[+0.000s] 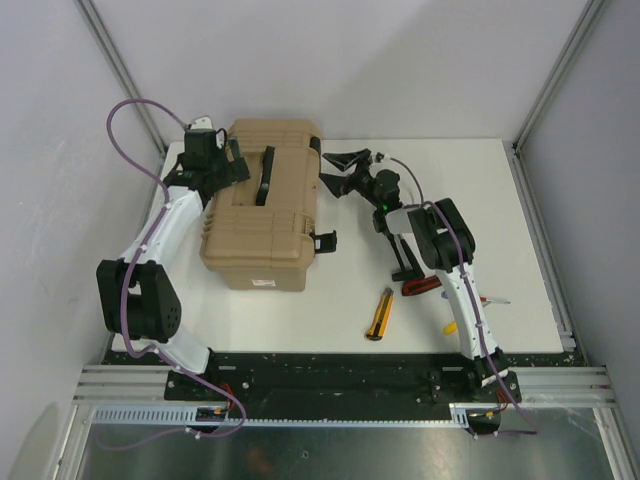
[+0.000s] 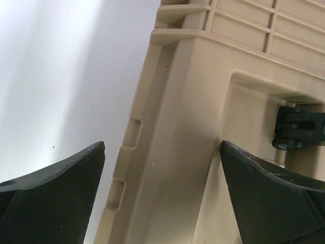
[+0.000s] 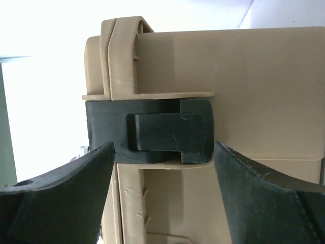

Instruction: Pack the tool kit

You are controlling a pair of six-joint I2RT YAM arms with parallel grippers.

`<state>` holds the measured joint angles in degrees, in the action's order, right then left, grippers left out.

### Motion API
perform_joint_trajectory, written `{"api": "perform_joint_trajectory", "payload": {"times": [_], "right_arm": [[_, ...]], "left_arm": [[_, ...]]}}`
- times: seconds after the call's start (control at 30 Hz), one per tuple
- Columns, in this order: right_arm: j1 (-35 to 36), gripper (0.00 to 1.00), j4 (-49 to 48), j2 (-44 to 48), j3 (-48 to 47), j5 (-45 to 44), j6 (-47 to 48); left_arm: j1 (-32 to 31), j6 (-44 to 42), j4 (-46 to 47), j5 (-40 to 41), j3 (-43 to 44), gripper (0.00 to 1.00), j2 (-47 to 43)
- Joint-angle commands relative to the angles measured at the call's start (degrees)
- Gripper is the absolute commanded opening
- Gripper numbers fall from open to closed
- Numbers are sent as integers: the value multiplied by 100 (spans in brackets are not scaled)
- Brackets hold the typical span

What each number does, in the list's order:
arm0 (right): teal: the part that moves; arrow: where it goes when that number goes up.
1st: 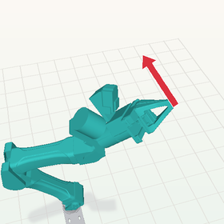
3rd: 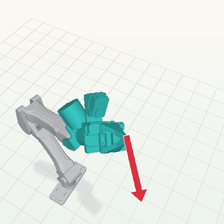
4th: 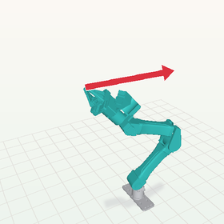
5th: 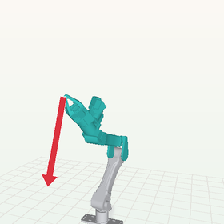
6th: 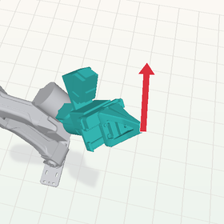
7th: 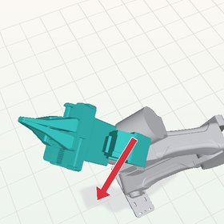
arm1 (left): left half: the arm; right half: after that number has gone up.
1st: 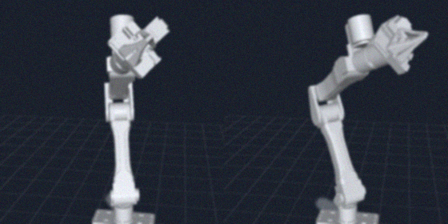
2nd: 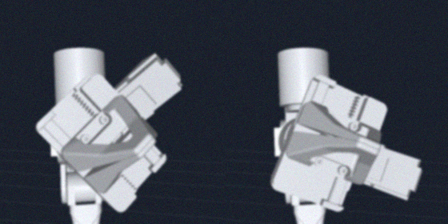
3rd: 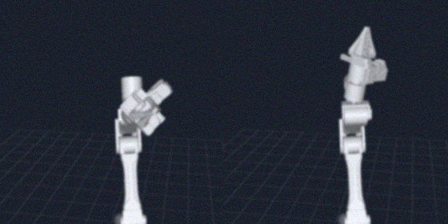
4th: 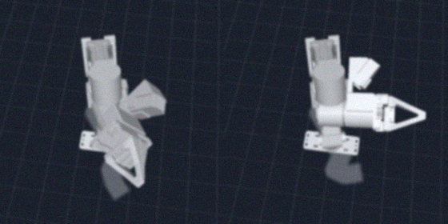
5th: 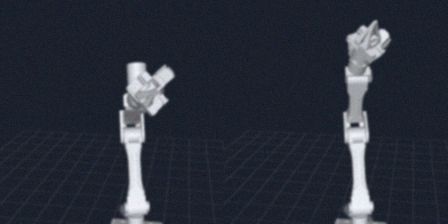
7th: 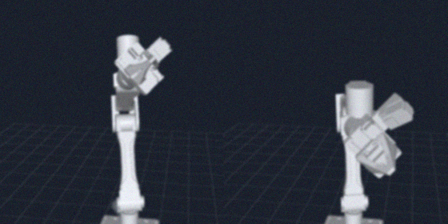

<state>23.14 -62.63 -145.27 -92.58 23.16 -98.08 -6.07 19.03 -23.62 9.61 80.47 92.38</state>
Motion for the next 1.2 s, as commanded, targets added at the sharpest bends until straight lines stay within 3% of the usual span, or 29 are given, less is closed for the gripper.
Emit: {"api": "perform_joint_trajectory", "payload": {"times": [0.0,0.37,0.47,0.6,0.7,0.9,1.17], "right_arm": [[59,86,-596,164,-195,-65,-377],[318,90,-800,-315,-917,-171,-890],[324,82,-958,-381,-944,-306,-895],[293,58,-1254,-483,-1054,-354,-893],[274,48,-1254,-416,-959,-296,-762],[239,41,-1094,-155,-674,-221,-370],[173,40,-701,162,-451,-123,112]], "left_arm": [[-62,-166,-370,124,-207,99,122],[-63,-60,-368,11,-249,99,143],[-68,-57,-367,5,-264,99,147],[-68,-87,-368,4,-279,99,174],[-75,-171,-368,35,-284,99,192],[-256,-536,-362,27,-262,98,305],[-456,-640,-346,188,-237,98,379]]}}
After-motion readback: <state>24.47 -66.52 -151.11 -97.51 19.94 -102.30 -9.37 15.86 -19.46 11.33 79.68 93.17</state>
